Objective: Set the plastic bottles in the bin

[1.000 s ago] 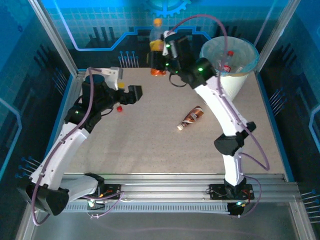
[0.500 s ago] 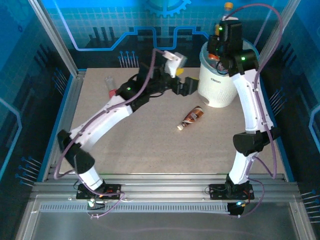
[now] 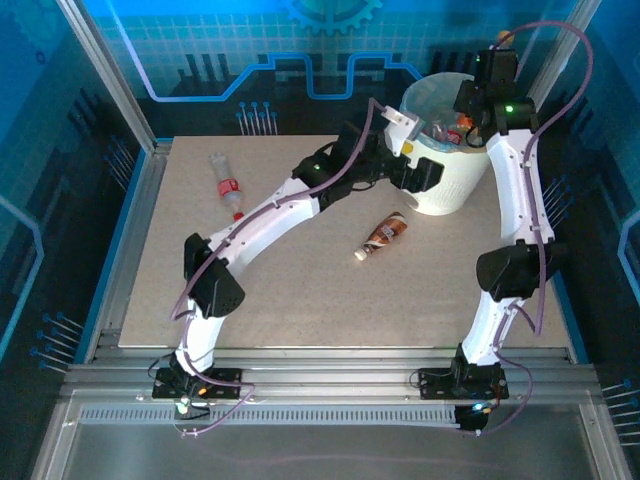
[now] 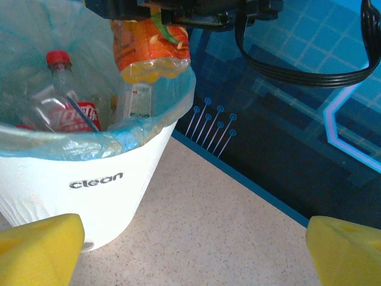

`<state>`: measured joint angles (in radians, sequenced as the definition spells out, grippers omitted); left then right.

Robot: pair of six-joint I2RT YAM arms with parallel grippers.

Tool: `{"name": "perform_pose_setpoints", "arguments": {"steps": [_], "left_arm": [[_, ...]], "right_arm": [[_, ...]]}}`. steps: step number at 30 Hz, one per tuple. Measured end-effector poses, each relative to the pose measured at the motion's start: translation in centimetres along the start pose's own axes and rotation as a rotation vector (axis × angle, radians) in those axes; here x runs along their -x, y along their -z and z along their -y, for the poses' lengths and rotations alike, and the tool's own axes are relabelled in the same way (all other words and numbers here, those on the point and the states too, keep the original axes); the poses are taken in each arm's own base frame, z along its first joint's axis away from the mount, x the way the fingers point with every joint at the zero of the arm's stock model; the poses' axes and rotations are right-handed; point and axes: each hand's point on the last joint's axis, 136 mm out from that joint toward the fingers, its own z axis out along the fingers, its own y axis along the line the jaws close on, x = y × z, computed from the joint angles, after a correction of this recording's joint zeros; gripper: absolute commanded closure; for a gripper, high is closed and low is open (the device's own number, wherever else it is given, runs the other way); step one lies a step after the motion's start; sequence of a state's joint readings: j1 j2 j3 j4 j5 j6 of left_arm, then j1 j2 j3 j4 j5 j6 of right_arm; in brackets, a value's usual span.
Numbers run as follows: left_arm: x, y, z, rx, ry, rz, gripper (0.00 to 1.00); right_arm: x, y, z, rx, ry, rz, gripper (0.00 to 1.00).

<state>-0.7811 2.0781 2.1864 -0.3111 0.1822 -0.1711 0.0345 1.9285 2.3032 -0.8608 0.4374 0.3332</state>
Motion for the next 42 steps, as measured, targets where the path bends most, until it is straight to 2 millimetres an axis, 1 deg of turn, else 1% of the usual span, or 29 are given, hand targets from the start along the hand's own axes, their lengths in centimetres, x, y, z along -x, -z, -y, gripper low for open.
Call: {"name": "perform_pose_setpoints", "arguments": {"steps": [2, 6, 8, 12, 16, 18, 21, 22, 23, 24, 27, 29, 30, 31, 32, 33, 35, 36, 38, 40, 42], "left_arm": [[-0.6, -0.6, -0.3, 0.005, 0.017, -0.017, 0.03], [-1.4, -1.1, -0.7, 0.012, 0.029, -0.04, 0.02], [-1.5, -1.0, -0.7, 0.014, 0.031, -0.044, 0.02], [-0.9, -0.8, -0.7, 0.023, 0.029, -0.034, 0.02], [-0.7, -0.3, -1.6, 0.06, 0.037, -0.034, 0.02], [-0.6, 0.6, -2.6, 0.09, 0.052, -0.038, 0.02], [-0.1, 3.6, -5.0, 0.158, 0.085, -0.036, 0.02], [0.2, 5.0, -6.2, 0.188, 0.101, -0.029, 0.02], [0.7, 7.0, -7.9, 0.232, 0.128, -0.017, 0.02], [1.0, 8.5, -9.2, 0.262, 0.143, -0.003, 0.03], [2.1, 15.5, -15.6, 0.42, 0.235, 0.061, 0.03], [2.1, 20.5, -20.5, 0.549, 0.299, 0.106, 0.03], [1.8, 22.3, -22.4, 0.601, 0.325, 0.118, 0.03], [1.0, 24.2, -24.6, 0.662, 0.36, 0.123, 0.03], [-0.1, 25.7, -26.6, 0.715, 0.394, 0.115, 0.03], [-1.1, 26.6, -28.0, 0.749, 0.419, 0.103, 0.03], [-4.1, 28.0, -31.1, 0.822, 0.483, 0.05, 0.03], [-5.4, 28.4, -32.3, 0.851, 0.511, 0.023, 0.03], [-8.3, 28.8, -35.1, 0.899, 0.569, -0.034, 0.03], [-11.2, 28.8, -37.4, 0.933, 0.623, -0.097, 0.03], [-14.3, 28.4, -39.4, 0.959, 0.675, -0.167, 0.03]], "right_arm": [[-0.6, -0.9, -0.1, -0.004, -0.004, -0.018, 0.25], [-1.1, -1.4, -0.2, -0.005, -0.001, -0.036, 0.16], [-1.1, -1.3, -0.1, -0.004, -0.005, -0.035, 0.16], [-1.2, -1.3, -0.1, -0.006, -0.002, -0.039, 0.17], [-0.9, -0.8, -0.1, -0.001, -0.005, -0.032, 0.18], [-0.5, -0.1, -0.1, 0.006, -0.008, -0.02, 0.19], [0.3, 1.7, -0.5, 0.033, -0.012, 0.004, 0.2], [0.5, 2.5, -0.8, 0.048, -0.011, 0.013, 0.21], [0.5, 3.6, -1.2, 0.064, -0.007, 0.02, 0.21], [0.5, 4.6, -1.7, 0.081, -0.001, 0.026, 0.21], [-0.4, 8.7, -4.3, 0.162, 0.044, 0.048, 0.23], [-1.7, 12.2, -7.5, 0.253, 0.095, 0.07, 0.23], [-2.5, 14.0, -9.0, 0.298, 0.125, 0.081, 0.24], [-3.6, 15.9, -10.8, 0.353, 0.158, 0.09, 0.24], [-4.8, 17.8, -12.5, 0.414, 0.189, 0.098, 0.24], [-6.0, 19.4, -14.0, 0.465, 0.218, 0.1, 0.24], [-8.7, 22.4, -16.9, 0.565, 0.273, 0.095, 0.24], [-9.8, 23.2, -17.8, 0.595, 0.296, 0.089, 0.24], [-12.2, 24.3, -19.6, 0.641, 0.341, 0.065, 0.24], [-14.1, 24.7, -20.8, 0.663, 0.375, 0.035, 0.24], [-15.4, 24.8, -21.7, 0.671, 0.395, 0.008, 0.24]]}}
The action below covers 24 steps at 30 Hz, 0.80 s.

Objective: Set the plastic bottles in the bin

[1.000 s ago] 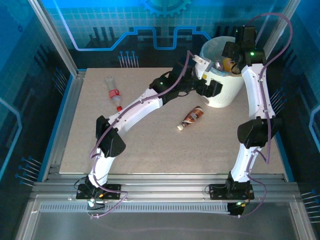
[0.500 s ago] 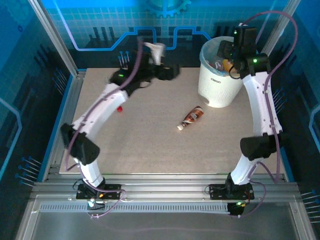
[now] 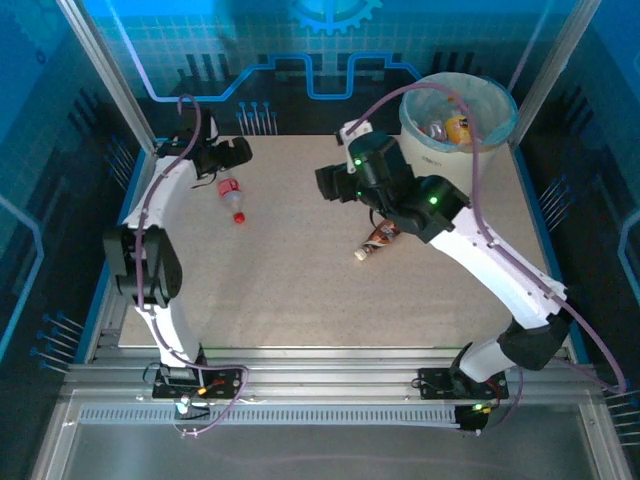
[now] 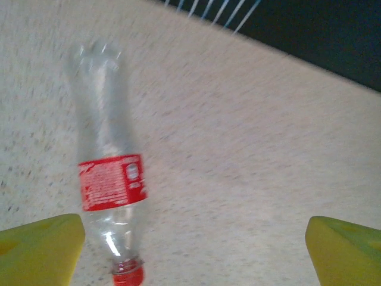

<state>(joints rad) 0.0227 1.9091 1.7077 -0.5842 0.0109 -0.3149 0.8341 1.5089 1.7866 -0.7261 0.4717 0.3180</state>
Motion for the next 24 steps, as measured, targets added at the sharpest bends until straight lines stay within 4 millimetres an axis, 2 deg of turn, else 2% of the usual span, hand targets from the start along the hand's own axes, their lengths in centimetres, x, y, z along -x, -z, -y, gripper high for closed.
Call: {"name": "perform_pose_setpoints", "arguments": {"steps": [2, 4, 7, 10, 13, 19, 24], "left_arm": [[-1.2, -2.6, -1.7, 0.047, 0.014, -0.06, 0.03], [-2.2, -4.4, -3.1, 0.089, 0.024, -0.098, 0.03], [-3.1, -5.7, -4.7, 0.126, 0.043, -0.136, 0.04], [-2.8, -6.6, -5.9, 0.141, 0.062, -0.143, 0.05], [-2.6, -7.7, -6.3, 0.123, 0.077, -0.154, 0.08], [-3.8, -10.3, -6.2, 0.101, 0.08, -0.22, 0.17], [-4.5, -10.8, -6.6, 0.11, 0.056, -0.251, 0.21]], "right_arm": [[-0.7, -0.5, -0.7, 0.005, 0.009, -0.024, 0.24], [-1.2, -0.7, -1.1, 0.01, 0.012, -0.038, 0.24], [-1.4, -0.6, -1.4, 0.008, 0.016, -0.041, 0.24], [-1.6, -0.8, -1.1, -0.008, 0.016, -0.042, 0.23], [-2.0, -0.9, -0.9, -0.022, 0.022, -0.052, 0.23], [-2.3, -1.1, -0.8, -0.032, 0.028, -0.064, 0.23], [-2.7, -1.3, -0.7, -0.036, 0.026, -0.075, 0.23]]}}
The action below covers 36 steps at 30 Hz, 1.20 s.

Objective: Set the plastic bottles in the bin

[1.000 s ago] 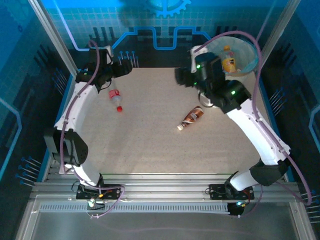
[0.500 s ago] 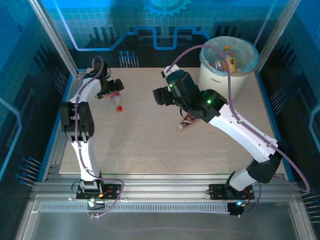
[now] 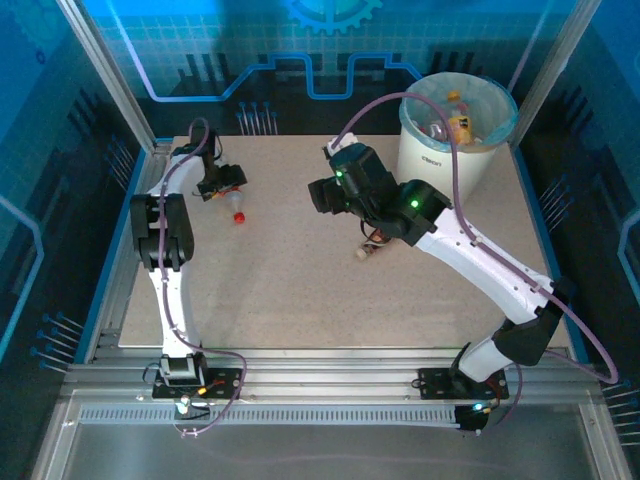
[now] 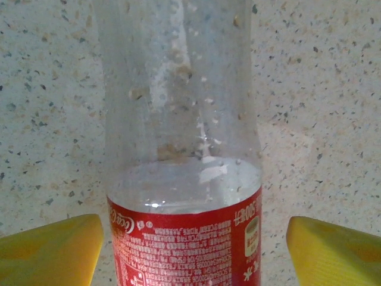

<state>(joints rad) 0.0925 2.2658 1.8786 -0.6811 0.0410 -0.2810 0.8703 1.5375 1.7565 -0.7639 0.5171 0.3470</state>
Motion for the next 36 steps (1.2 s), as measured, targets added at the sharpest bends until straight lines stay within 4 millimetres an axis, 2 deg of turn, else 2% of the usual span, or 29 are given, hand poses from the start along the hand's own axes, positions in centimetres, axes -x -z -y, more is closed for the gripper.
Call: {"name": "perform_pose_setpoints", "arguments": {"steps": [9, 15, 17, 18, 21, 27, 29, 32, 35, 36], "left_arm": [[0.9, 0.0, 0.4, -0.003, -0.053, 0.008, 0.27], [0.8, -1.5, 0.1, 0.009, -0.059, -0.023, 0.28], [0.4, -2.0, -0.1, 0.015, -0.065, -0.043, 0.31], [0.2, -2.2, -0.2, 0.018, -0.065, -0.051, 0.36], [0.2, -1.9, -0.2, 0.018, -0.077, -0.054, 0.42], [0.5, -1.3, 0.4, 0.012, -0.101, -0.044, 0.42], [0.5, -0.2, 1.0, 0.004, -0.114, -0.03, 0.42], [0.7, 4.3, 3.7, -0.034, -0.16, 0.038, 0.42], [0.7, 12.5, 9.4, -0.13, -0.293, 0.212, 0.42], [0.2, 16.2, 12.2, -0.187, -0.353, 0.295, 0.42]], "right_arm": [[-1.4, -0.3, 0.5, -0.023, 0.002, -0.031, 0.23], [-1.9, 0.9, 1.6, -0.046, -0.011, -0.032, 0.24], [-2.0, 1.4, 2.0, -0.05, -0.019, -0.027, 0.24], [-2.1, 1.6, 2.2, -0.053, -0.022, -0.025, 0.24], [-2.1, 2.1, 2.8, -0.067, -0.031, -0.02, 0.24], [-2.2, 2.5, 3.4, -0.081, -0.037, -0.02, 0.23], [-1.9, 2.7, 3.8, -0.087, -0.046, -0.011, 0.23], [-1.3, 3.7, 5.0, -0.094, -0.069, 0.014, 0.23], [-0.4, 5.3, 5.7, -0.044, -0.077, 0.047, 0.21], [0.2, 6.2, 5.5, -0.002, -0.073, 0.071, 0.21]]}}
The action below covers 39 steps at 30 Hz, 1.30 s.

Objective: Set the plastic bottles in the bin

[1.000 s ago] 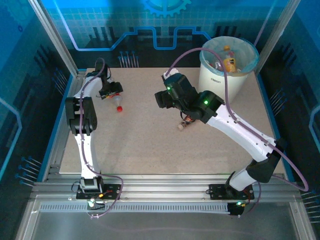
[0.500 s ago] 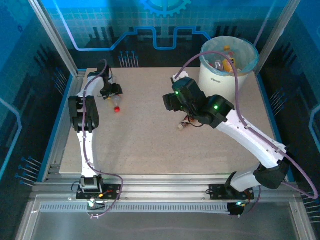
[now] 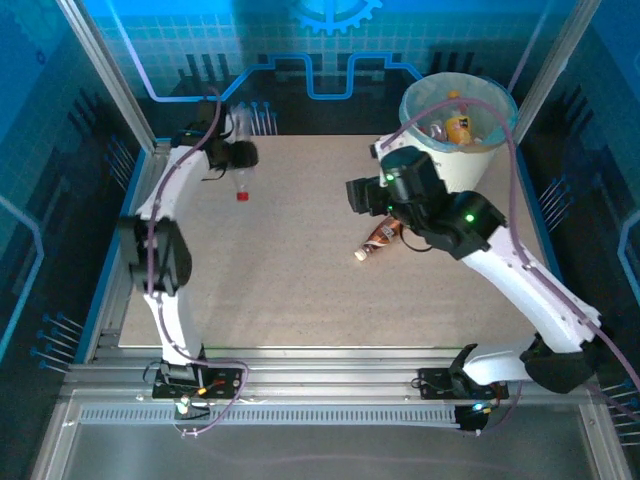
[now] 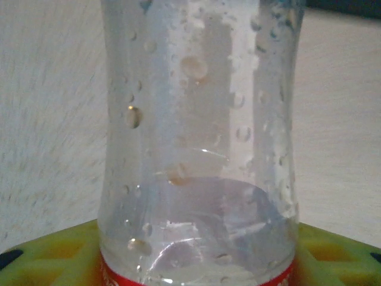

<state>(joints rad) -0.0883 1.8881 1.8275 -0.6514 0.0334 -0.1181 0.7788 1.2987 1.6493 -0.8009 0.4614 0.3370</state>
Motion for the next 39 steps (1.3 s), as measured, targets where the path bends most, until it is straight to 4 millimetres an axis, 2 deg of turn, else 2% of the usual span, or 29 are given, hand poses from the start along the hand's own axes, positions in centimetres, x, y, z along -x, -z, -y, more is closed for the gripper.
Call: {"name": "perform_pose_setpoints", "arguments": {"steps": [2, 4, 7, 10, 13, 15, 19, 34, 39], "left_arm": [[1.9, 6.4, 7.2, -0.135, -0.126, 0.167, 0.43], [1.8, 13.7, 14.6, -0.322, -0.256, 0.33, 0.43], [-0.6, 21.7, 21.0, -0.546, -0.409, 0.48, 0.41], [-4.5, 25.8, 25.0, -0.727, -0.556, 0.535, 0.41], [-8.3, 26.8, 27.7, -0.872, -0.646, 0.504, 0.43], [-10.2, 27.0, 28.9, -0.932, -0.688, 0.475, 0.43], [-12.4, 27.2, 30.1, -0.994, -0.735, 0.454, 0.43], [-13.1, 25.6, 30.2, -0.965, -0.725, 0.502, 0.43], [-13.2, 26.0, 30.1, -0.964, -0.723, 0.525, 0.44]], "right_arm": [[1.3, 2.0, -1.0, 0.098, 0.018, 0.059, 0.21], [2.9, 4.7, -1.9, 0.205, 0.036, 0.145, 0.21], [5.0, 9.1, -2.7, 0.326, 0.064, 0.282, 0.2], [6.5, 12.8, -3.5, 0.432, 0.099, 0.392, 0.17], [7.1, 14.9, -4.3, 0.509, 0.138, 0.453, 0.11], [7.2, 15.5, -4.8, 0.546, 0.157, 0.467, 0.09], [7.0, 15.5, -5.4, 0.575, 0.172, 0.466, 0.08], [5.8, 13.6, -3.9, 0.488, 0.08, 0.427, 0.05], [5.8, 13.5, -3.5, 0.473, 0.047, 0.425, 0.05]]}}
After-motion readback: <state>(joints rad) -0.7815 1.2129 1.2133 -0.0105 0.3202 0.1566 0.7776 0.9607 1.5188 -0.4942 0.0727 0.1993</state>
